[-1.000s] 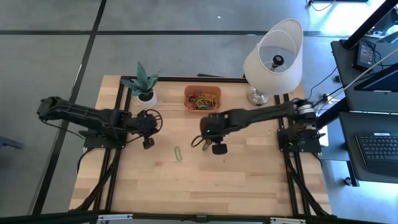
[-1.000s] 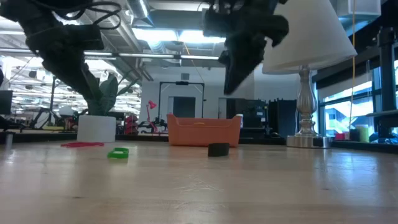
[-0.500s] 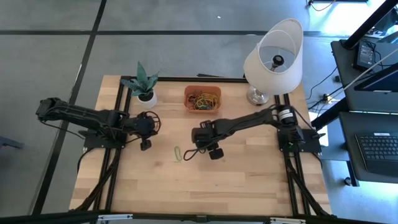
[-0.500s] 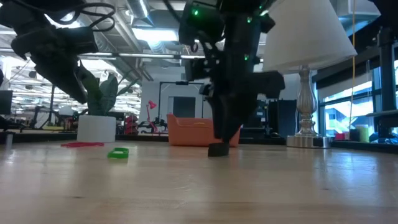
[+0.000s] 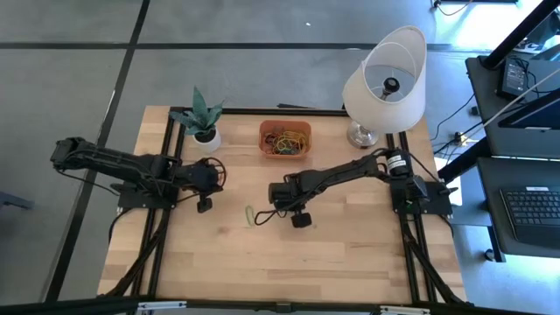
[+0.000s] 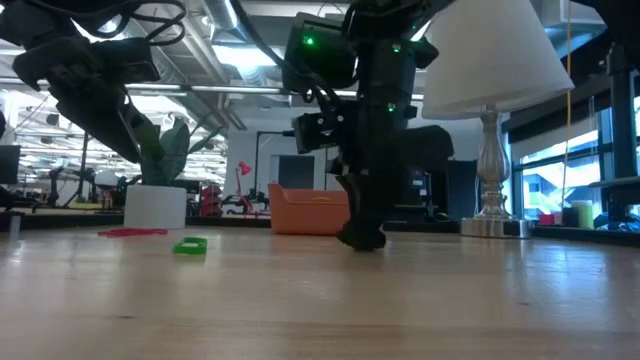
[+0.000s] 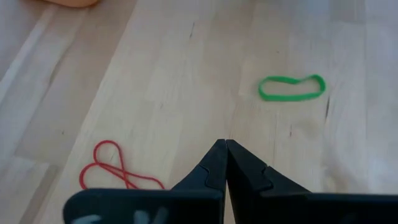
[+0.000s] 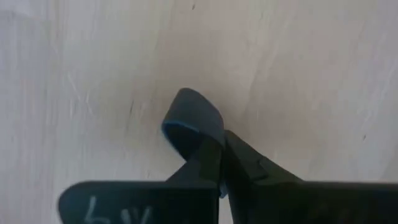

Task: Pick and place rubber bands into bin
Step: Put the black rubber band into the orange bin

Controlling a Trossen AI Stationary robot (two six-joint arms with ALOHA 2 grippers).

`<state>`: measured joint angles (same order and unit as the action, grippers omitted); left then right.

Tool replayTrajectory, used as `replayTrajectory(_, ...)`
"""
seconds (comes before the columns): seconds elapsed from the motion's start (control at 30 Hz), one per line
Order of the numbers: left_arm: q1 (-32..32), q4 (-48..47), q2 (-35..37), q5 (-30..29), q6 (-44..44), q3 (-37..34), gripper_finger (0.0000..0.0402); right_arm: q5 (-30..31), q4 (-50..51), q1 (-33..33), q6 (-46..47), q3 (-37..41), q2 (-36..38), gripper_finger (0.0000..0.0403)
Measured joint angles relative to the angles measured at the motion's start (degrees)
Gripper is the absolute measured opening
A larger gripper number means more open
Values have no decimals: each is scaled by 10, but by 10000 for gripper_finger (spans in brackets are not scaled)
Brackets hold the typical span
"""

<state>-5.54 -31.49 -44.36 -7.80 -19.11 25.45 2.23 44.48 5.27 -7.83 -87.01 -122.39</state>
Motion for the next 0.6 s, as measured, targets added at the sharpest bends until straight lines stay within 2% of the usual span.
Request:
replayTrajectory(0.3,0,0,0,0,19,0,2,13,-7,-47,51,2,95,5)
replayTrajectory(0.5,0,5,0,-2,28,0,3,85,-32,-116,107,-8,155,3)
replayTrajectory(0.6,0,13,0,-2,41,0,3,89,-29,-157,106,-39,154,3)
